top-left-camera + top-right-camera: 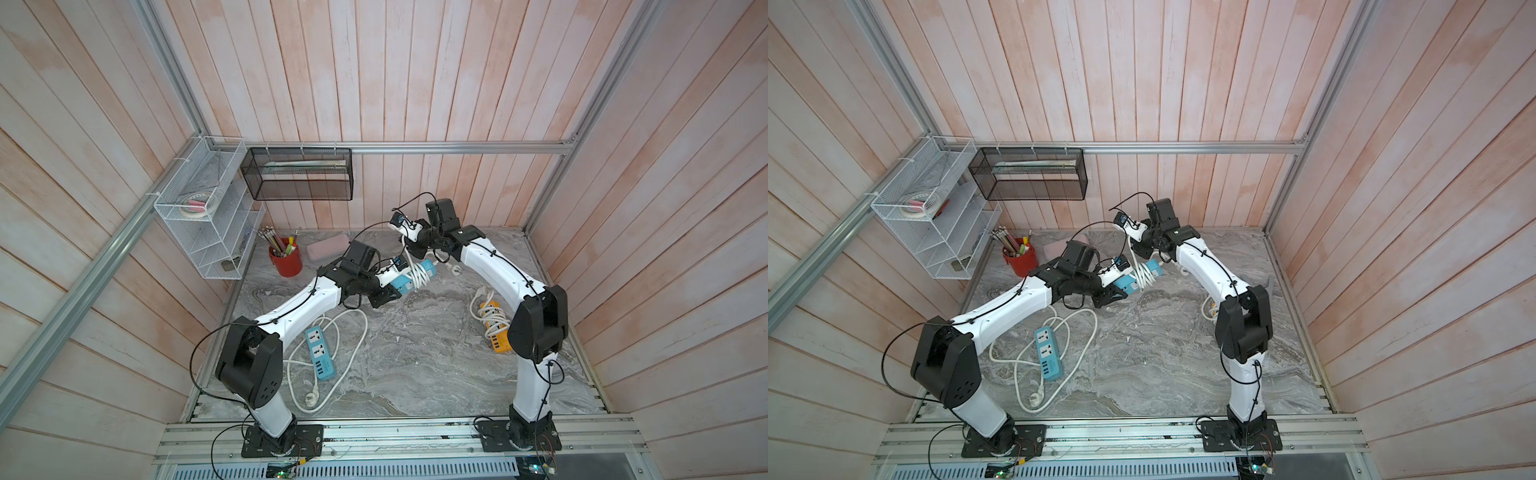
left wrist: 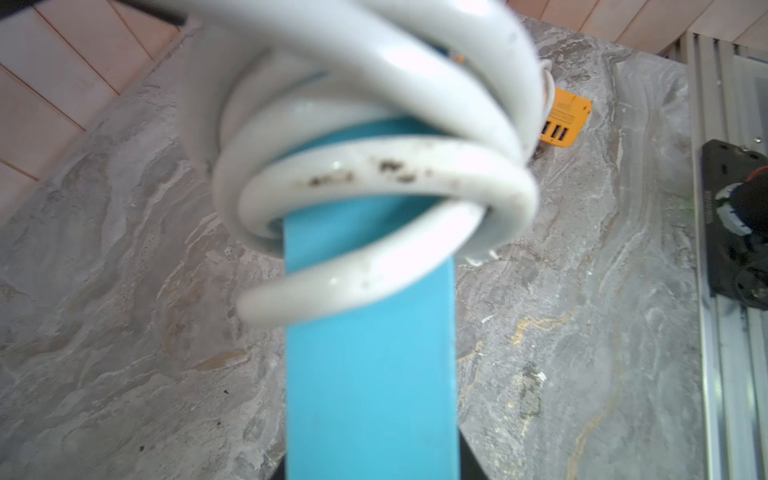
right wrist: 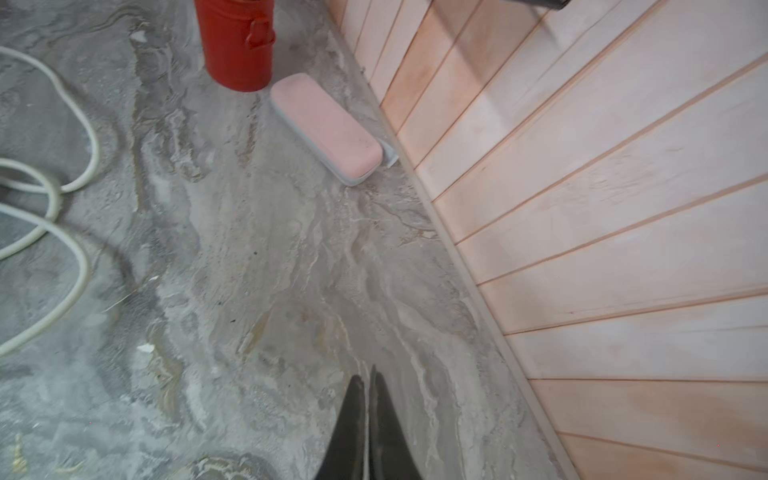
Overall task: Wrap the cord around the power strip
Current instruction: Wrap the power cord around the power strip.
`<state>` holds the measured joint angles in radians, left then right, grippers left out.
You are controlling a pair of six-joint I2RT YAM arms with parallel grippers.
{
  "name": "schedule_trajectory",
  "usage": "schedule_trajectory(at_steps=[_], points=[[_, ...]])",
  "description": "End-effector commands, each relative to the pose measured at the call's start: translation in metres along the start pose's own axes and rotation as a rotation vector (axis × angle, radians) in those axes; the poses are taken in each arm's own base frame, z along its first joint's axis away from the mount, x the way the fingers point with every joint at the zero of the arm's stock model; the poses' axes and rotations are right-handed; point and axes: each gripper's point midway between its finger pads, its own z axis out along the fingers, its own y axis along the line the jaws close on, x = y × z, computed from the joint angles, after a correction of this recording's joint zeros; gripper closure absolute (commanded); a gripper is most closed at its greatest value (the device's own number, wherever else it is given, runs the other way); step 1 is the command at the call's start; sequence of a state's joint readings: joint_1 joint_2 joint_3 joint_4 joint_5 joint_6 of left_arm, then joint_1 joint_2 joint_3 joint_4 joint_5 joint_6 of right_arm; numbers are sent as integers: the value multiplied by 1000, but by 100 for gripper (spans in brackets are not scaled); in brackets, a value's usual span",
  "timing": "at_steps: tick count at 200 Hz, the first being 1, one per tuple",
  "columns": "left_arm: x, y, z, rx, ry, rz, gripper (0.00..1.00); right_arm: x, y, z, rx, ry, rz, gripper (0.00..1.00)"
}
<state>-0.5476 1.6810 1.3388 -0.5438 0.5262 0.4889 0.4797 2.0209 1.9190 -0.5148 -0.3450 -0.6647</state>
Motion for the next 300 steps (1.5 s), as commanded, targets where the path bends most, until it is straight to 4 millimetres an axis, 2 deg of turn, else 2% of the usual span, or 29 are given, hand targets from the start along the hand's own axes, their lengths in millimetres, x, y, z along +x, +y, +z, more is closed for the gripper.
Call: schedule_trajectory(at_steps=[1, 27, 46, 65, 103, 138, 158, 209, 229, 240, 264, 300], points=[[11, -114, -13, 467, -28, 99, 100, -13, -51, -16, 37, -122, 68, 98], [-5, -115, -35, 457, -127, 138, 100, 5, -21, -10, -148, -170, 188, 75], [-19, -103, -50, 410, -200, 138, 100, 13, -3, -10, -204, -193, 228, 66], [-27, -93, -58, 373, -238, 131, 100, 19, 6, -14, -218, -228, 259, 63], [-49, -93, -70, 384, -308, 113, 100, 18, 16, -15, -214, -348, 357, 60], [-71, -92, -82, 399, -399, 114, 100, 13, 18, -11, -173, -470, 451, 45], [-80, -91, -86, 397, -449, 113, 100, 12, 18, -14, -160, -530, 486, 41], [-86, -88, -89, 379, -465, 113, 100, 28, 16, -4, -110, -529, 520, 42], [-89, -86, -90, 362, -477, 108, 100, 33, 16, 1, -97, -529, 537, 46], [-93, -83, -92, 344, -490, 109, 100, 37, 16, 4, -95, -529, 550, 53], [-100, -61, -96, 241, -530, 73, 100, 41, 19, 5, -107, -532, 584, 68], [-107, -11, -103, 40, -599, -43, 100, 52, 40, 3, -121, -518, 684, 80]])
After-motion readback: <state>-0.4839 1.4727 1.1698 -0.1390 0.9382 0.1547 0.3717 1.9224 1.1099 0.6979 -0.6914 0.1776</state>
